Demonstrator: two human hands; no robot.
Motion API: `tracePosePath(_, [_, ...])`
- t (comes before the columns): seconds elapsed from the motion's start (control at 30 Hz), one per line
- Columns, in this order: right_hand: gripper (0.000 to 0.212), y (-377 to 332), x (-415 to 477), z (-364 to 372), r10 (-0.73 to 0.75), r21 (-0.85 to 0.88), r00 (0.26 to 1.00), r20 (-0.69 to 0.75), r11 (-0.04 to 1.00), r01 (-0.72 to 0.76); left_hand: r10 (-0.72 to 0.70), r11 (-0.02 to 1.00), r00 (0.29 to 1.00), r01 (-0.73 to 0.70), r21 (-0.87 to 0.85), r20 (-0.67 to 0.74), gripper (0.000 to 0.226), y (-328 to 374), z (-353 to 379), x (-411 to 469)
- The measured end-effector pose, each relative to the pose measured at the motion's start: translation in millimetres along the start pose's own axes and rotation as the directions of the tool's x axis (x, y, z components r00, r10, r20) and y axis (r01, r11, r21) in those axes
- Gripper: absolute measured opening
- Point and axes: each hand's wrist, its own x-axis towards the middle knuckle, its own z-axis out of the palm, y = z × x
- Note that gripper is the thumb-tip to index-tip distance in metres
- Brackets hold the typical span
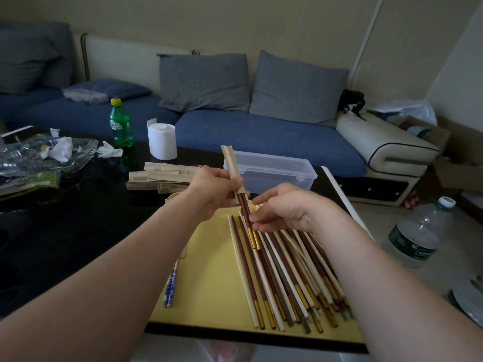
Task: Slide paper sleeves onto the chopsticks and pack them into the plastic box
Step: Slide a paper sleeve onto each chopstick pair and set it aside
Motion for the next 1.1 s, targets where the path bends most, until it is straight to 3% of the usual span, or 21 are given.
tracePosePath(0.13, [0.041, -2, -2, 5, -0.027, 0.044, 0.998, -0.052, 0.999, 0.029, -0.038, 0.999, 0.999, 0.037, 0.014, 0.010, 0.025, 1, -3, 1])
tracePosePath(0.23, [0.026, -4, -4, 12, -0.076, -0.036, 0.995, -0.072, 0.997, 0.073, -0.087, 0.993, 0.996, 0.086, 0.086, 0.006, 0.024, 4, -9, 1])
tracePosePath(0.37, [0.023, -6, -1, 28, -0.132, -0.150, 0.985, -0.113, 0.982, 0.114, -0.225, 0.951, 0.969, 0.197, 0.237, 0.097, 0.025, 7, -13, -5])
tracePosePath(0.43, [0.021, -7, 2, 38, -0.088, -0.175, 0.992, -0.089, 0.982, 0.072, -0.191, 0.913, 0.981, 0.185, 0.363, -0.019, 0.024, 5, -19, 0])
tracePosePath(0.5, [0.018, -8, 2, 48, 0.020, -0.221, 1.000, -0.001, 0.975, -0.020, -0.034, 0.797, 0.981, 0.143, 0.587, -0.192, 0.026, 0, -28, 8])
tracePosePath(0.57, [0.019, -9, 4, 63, 0.140, -0.277, 0.984, 0.113, 0.955, -0.104, 0.151, 0.610, 0.948, 0.135, 0.781, -0.281, 0.021, -4, -37, 13])
tracePosePath(0.7, [0.024, -3, 19, 98, 0.231, -0.359, 0.958, 0.172, 0.920, -0.157, 0.249, 0.362, 0.940, 0.133, 0.923, -0.233, 0.020, -9, -40, 10])
tracePosePath(0.77, [0.030, -2, 27, 109, 0.251, -0.378, 0.957, 0.147, 0.908, -0.180, 0.288, 0.302, 0.935, 0.115, 0.946, -0.205, 0.024, -11, -40, 12])
tracePosePath(0.93, [0.034, -4, 38, 121, 0.246, -0.501, 0.952, 0.183, 0.857, -0.125, 0.395, 0.263, 0.913, -0.004, 0.965, -0.104, 0.038, -19, -45, 31])
tracePosePath(1.1, [0.035, -4, 54, 116, 0.341, -0.602, 0.925, 0.170, 0.779, -0.176, 0.403, 0.111, 0.915, -0.019, 0.994, -0.028, 0.027, -31, -45, 46])
